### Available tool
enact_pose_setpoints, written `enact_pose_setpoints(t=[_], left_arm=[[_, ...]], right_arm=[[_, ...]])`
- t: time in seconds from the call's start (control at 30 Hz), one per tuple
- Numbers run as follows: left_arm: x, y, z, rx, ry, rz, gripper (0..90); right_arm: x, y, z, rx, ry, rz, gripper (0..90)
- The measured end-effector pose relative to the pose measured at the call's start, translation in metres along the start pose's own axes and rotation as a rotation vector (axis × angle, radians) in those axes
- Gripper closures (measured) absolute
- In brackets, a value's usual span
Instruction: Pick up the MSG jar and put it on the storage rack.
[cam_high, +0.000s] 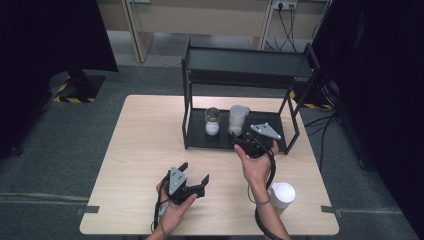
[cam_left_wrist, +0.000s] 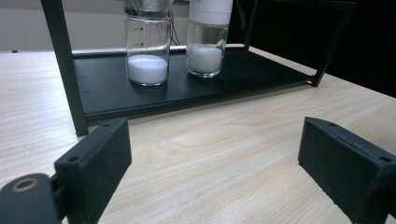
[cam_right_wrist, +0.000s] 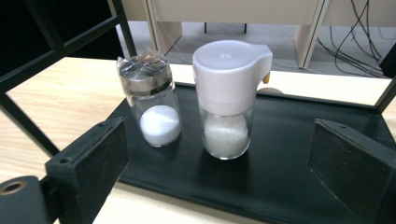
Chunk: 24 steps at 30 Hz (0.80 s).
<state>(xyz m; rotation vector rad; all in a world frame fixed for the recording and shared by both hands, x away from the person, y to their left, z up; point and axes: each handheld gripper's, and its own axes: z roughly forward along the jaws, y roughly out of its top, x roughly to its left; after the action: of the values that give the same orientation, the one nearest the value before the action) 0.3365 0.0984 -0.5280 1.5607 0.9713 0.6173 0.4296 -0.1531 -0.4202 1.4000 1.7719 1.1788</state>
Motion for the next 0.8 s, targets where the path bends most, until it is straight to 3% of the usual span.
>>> enact_pose_setpoints(t=[0.8], left_arm=[[0.000,0.000,0.000,-0.002,0.003,-0.003,9.0]], right_arm=[[0.007,-0.008,-0.056,-0.038,0.095,-0.060,6.4]])
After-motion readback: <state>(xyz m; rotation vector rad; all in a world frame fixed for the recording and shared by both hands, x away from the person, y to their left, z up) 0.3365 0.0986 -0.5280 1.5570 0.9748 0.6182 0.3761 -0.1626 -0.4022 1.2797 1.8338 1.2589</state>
